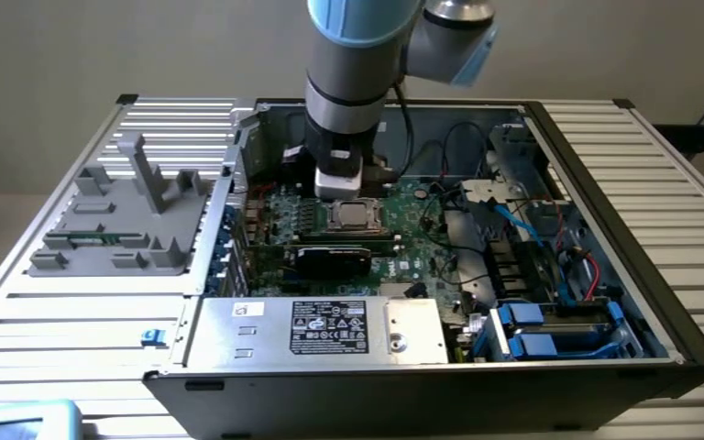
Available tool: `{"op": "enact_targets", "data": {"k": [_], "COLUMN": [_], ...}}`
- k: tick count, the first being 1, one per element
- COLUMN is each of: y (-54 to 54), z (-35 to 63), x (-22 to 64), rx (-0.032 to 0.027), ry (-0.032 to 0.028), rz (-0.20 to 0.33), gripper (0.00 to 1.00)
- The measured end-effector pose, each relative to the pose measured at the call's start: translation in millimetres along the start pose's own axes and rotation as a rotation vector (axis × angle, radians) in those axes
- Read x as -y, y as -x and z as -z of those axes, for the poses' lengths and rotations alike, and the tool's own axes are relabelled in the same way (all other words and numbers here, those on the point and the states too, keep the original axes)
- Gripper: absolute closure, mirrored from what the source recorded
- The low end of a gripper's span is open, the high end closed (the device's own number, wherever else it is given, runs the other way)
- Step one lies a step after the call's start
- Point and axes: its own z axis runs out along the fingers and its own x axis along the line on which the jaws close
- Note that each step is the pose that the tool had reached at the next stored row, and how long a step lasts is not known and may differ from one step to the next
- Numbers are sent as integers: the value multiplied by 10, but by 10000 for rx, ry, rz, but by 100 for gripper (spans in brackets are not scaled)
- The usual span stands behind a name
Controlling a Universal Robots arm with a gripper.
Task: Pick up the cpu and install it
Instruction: 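Install the second cpu locking lever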
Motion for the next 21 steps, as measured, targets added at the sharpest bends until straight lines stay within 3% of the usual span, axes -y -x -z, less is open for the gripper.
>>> {"op": "enact_targets", "data": {"k": [8, 10, 11, 14, 16, 18, 21], "y": [-187, -216, -222, -227, -222, -219, -215], "z": [132, 149, 153, 170, 192, 198, 185], "x": [63, 77, 87, 133, 166, 196, 246], "rx": [-3, -10, -16, -43, -63, -92, -154], "ry": [31, 96, 168, 450, 670, 981, 1516], "rz": [-4, -8, -14, -38, -57, -83, -125], "gripper": [89, 89, 89, 89, 89, 89, 89]}}
